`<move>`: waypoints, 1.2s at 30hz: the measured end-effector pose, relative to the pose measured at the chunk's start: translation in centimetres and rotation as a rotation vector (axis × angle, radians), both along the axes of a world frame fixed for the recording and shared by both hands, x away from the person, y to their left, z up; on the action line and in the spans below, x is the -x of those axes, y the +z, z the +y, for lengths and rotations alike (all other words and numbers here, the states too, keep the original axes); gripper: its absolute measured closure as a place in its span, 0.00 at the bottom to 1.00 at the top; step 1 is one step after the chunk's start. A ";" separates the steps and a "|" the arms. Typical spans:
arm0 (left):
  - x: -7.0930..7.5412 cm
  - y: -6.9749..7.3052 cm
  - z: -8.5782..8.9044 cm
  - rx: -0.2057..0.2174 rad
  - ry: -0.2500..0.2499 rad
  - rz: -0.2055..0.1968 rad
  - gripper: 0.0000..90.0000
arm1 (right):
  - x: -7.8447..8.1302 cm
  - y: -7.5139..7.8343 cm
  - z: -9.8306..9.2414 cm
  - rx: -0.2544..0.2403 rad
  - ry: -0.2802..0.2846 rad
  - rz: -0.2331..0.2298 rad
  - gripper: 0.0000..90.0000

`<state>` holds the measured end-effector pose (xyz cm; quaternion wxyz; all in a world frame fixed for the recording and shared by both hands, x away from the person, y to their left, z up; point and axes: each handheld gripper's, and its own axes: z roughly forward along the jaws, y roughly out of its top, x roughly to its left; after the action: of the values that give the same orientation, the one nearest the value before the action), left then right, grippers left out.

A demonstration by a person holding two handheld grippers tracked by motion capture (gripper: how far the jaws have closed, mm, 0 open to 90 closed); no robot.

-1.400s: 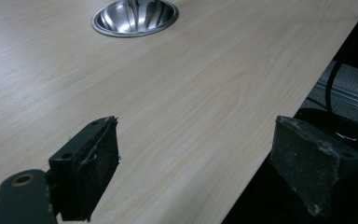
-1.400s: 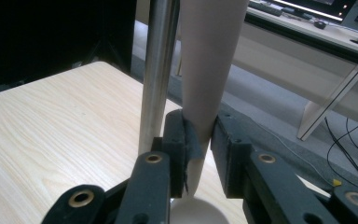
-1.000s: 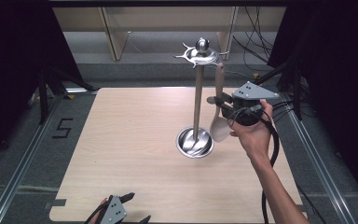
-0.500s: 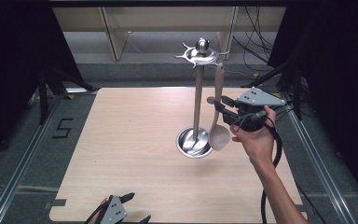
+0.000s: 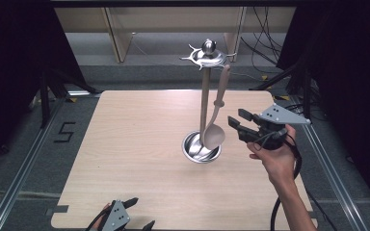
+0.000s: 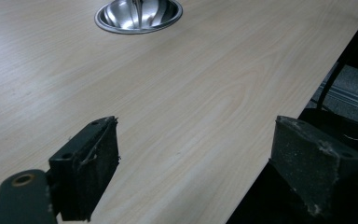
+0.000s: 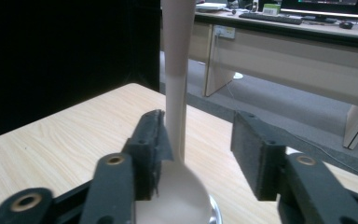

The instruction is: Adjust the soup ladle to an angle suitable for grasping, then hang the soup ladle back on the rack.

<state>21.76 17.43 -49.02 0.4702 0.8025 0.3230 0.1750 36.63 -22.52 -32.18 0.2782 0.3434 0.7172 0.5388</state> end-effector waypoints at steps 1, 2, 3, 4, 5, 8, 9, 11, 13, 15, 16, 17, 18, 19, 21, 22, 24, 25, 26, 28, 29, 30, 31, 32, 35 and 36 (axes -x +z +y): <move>0.0 0.0 0.0 0.012 0.003 -0.004 0.16 | 0.1 -0.4 -0.3 0.003 0.002 0.003 0.55; -0.2 0.1 0.3 -0.020 -0.018 -0.014 0.16 | 0.2 -0.7 -0.4 0.006 0.009 0.008 0.52; -0.2 -0.1 0.1 0.009 0.010 -0.001 0.16 | 0.4 -1.1 -0.6 0.009 0.002 0.020 0.50; -0.2 -0.1 0.1 0.006 0.004 -0.002 0.16 | 0.6 -1.6 -0.7 0.013 0.006 0.030 0.49; -0.2 0.0 0.1 0.000 0.000 -0.001 0.16 | 0.7 -2.1 -0.9 0.031 0.002 0.026 0.47; -0.2 -0.1 0.1 0.008 0.002 0.006 0.16 | 1.2 -3.3 -1.5 0.029 -0.007 0.051 0.46; -0.1 -0.1 0.0 0.010 0.003 0.011 0.16 | 1.3 -3.6 -1.7 0.022 -0.011 0.060 0.46; -0.1 -0.1 0.0 0.017 0.002 0.007 0.16 | 1.4 -4.1 -2.1 0.021 -0.023 0.070 0.45; -0.1 -0.2 0.0 0.008 -0.001 0.006 0.16 | 1.5 -4.4 -2.5 0.022 -0.025 0.071 0.45; -0.2 -0.1 0.0 -0.027 -0.007 0.004 0.16 | 1.9 -4.6 -2.8 0.014 -0.034 0.078 0.45; -0.1 -0.2 -0.3 0.016 0.000 0.013 0.16 | 2.0 -4.8 -3.1 0.032 -0.028 0.079 0.45; -0.1 -0.2 -0.2 0.001 -0.008 0.003 0.16 | 2.1 -4.9 -3.3 0.035 -0.032 0.075 0.45; -0.1 -0.1 -0.1 -0.010 -0.009 0.001 0.16 | 2.4 -5.2 -3.5 0.032 -0.044 0.095 0.45; 0.0 -0.2 -0.2 -0.002 -0.005 0.002 0.16 | 2.4 -5.4 -3.6 0.034 -0.045 0.096 0.45; 0.0 -0.2 -0.1 0.005 -0.005 -0.001 0.16 | 2.5 -6.0 -4.1 0.053 -0.043 0.117 0.45; 0.0 -0.2 -0.1 0.004 -0.004 -0.002 0.16 | 2.5 -6.2 -4.1 0.054 -0.043 0.125 0.45; 0.0 -0.1 -0.1 -0.004 -0.004 0.001 0.16 | 2.4 -6.7 -4.5 0.079 -0.043 0.115 0.45; 0.1 -0.1 -0.2 0.007 0.001 0.003 0.16 | 2.5 -6.9 -4.5 0.083 -0.043 0.126 0.45; -0.1 0.0 0.0 -0.037 -0.012 -0.008 0.16 | 2.5 -7.1 -4.6 0.074 -0.029 0.148 0.45; -0.1 -0.1 -0.1 -0.019 -0.016 -0.010 0.16 | 2.5 -7.4 -4.7 0.065 -0.052 0.156 0.45; -0.2 -0.1 -0.1 -0.031 -0.023 -0.014 0.16 | 2.5 -7.5 -4.9 0.081 -0.046 0.155 0.45; 0.0 -0.2 -0.2 0.000 -0.006 0.005 0.16 | 2.6 -7.7 -4.9 0.076 -0.057 0.176 0.45; 0.0 -0.1 -0.2 -0.003 -0.009 0.003 0.16 | 2.6 -7.9 -5.0 0.076 -0.048 0.168 0.45; 0.1 -0.1 -0.4 0.016 -0.004 0.005 0.16 | 2.6 -8.0 -5.0 0.069 -0.046 0.174 0.45; 0.1 -0.1 -0.3 0.008 -0.007 -0.007 0.16 | 2.8 -8.5 -5.2 0.076 -0.059 0.179 0.45; 0.1 0.0 -0.3 -0.001 -0.006 -0.004 0.16 | 2.9 -8.6 -5.4 0.085 -0.055 0.192 0.45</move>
<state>21.61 17.16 -49.03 0.4710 0.8034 0.3193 0.1754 33.74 -27.87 -40.74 0.2374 0.4009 0.7531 0.4645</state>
